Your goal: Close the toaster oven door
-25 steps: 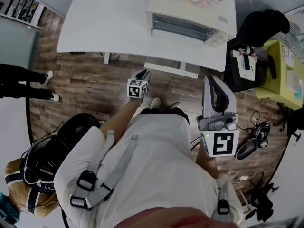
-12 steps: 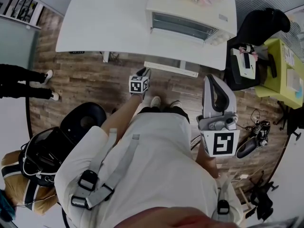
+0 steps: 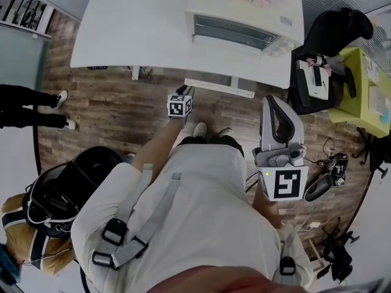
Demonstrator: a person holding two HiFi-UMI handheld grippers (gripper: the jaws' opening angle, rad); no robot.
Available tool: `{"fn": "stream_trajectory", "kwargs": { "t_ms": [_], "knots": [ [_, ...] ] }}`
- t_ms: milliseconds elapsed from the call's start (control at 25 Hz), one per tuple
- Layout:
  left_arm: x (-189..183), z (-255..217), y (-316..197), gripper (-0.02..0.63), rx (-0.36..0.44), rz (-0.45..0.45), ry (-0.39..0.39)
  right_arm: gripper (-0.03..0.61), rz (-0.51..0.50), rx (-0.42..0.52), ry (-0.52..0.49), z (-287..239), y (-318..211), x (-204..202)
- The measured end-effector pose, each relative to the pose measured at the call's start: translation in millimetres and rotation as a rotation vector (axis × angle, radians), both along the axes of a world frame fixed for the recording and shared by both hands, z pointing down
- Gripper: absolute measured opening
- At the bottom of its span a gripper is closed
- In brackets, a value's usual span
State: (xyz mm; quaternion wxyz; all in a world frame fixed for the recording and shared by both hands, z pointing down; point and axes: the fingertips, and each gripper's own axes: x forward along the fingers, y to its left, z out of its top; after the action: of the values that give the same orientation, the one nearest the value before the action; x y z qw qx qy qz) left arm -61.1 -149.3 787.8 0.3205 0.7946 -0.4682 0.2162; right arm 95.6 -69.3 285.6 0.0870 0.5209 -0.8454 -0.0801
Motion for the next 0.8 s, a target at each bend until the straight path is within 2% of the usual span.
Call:
{"fn": "stream_trajectory", "kwargs": {
  "t_ms": [280, 800],
  "knots": [
    [2.1, -6.6, -1.8, 0.114, 0.023, 0.012, -0.013, 0.005, 0.006, 0.000, -0.001, 0.2, -3.7, 3.2],
    [8.0, -41.2, -7.7, 0.113, 0.141, 0.033, -0.010, 0.005, -0.004, 0.002, -0.002, 0.7, -2.6, -2.0]
  ]
}}
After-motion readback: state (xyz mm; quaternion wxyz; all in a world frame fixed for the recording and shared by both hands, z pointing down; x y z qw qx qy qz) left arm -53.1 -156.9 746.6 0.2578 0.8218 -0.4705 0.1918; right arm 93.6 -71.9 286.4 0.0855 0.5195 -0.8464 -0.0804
